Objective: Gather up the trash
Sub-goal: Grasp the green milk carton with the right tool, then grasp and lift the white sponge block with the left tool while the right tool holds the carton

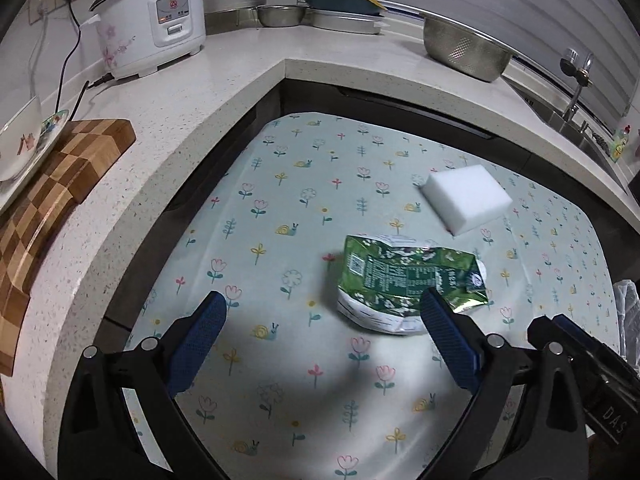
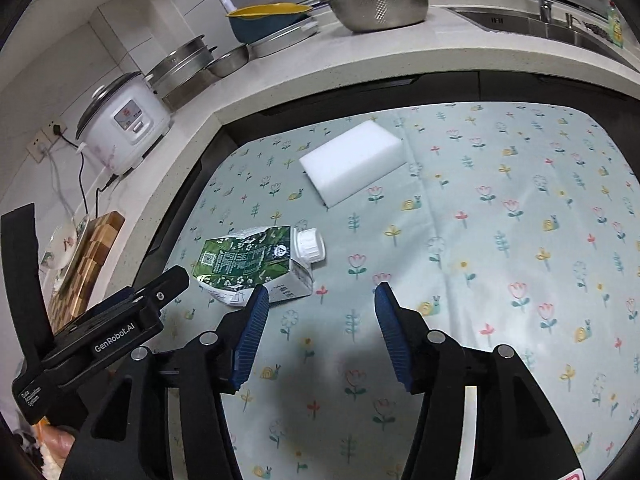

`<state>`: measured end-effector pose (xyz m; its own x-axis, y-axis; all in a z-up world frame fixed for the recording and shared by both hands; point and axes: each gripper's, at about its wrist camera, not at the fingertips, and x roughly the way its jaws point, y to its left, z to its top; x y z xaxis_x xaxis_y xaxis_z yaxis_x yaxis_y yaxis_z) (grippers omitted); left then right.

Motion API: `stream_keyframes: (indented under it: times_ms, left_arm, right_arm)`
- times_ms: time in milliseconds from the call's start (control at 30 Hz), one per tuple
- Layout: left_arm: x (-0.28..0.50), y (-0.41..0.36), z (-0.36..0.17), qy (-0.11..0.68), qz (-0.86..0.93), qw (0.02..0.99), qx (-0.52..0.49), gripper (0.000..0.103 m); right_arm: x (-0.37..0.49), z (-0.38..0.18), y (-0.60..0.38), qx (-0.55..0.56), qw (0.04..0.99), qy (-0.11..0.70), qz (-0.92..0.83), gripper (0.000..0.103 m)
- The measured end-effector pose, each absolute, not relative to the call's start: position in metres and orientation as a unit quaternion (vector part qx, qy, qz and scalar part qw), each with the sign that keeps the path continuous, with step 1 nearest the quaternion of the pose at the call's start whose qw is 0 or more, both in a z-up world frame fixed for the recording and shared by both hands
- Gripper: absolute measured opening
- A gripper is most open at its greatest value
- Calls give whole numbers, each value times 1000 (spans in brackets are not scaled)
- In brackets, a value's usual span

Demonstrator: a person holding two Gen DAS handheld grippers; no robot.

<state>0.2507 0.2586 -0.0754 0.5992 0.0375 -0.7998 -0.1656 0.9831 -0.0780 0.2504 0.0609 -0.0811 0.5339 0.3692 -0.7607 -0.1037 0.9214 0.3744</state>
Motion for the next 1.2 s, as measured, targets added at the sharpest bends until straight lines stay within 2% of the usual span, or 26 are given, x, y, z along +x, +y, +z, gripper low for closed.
stream_keyframes:
  times_ms: [167, 233, 400, 433, 467, 800, 833, 1200]
  left_arm:
    - [273, 273, -84, 453, 50, 886, -91, 93]
    - [281, 275, -86, 454, 48, 885, -97, 93]
    - [291, 275, -86, 450, 41, 887, -97, 93]
    - [293, 274, -86, 450, 41, 887, -96, 93]
    - [295, 274, -85, 449, 40, 888, -95, 93]
    - [299, 257, -73, 439, 23, 894, -83, 93]
    - [299, 253, -72, 439, 19, 895, -81, 93]
    - [326, 171, -87, 447, -78, 891, -8, 93]
  right_arm:
    - [278, -100, 80, 154, 852, 479, 145, 58]
    - [287, -105, 83, 158, 849, 483, 146, 64]
    - [302, -122, 93, 162, 841, 496, 148, 65]
    - [303, -124, 95, 163, 838, 498, 152, 63]
    - [304, -126, 96, 164, 837, 499, 157, 54]
    - [271, -100, 60, 163, 862, 463, 126, 45]
    - [267, -97, 51, 167, 863, 462, 117, 37]
    - [231, -82, -53, 220, 875, 430, 23, 36]
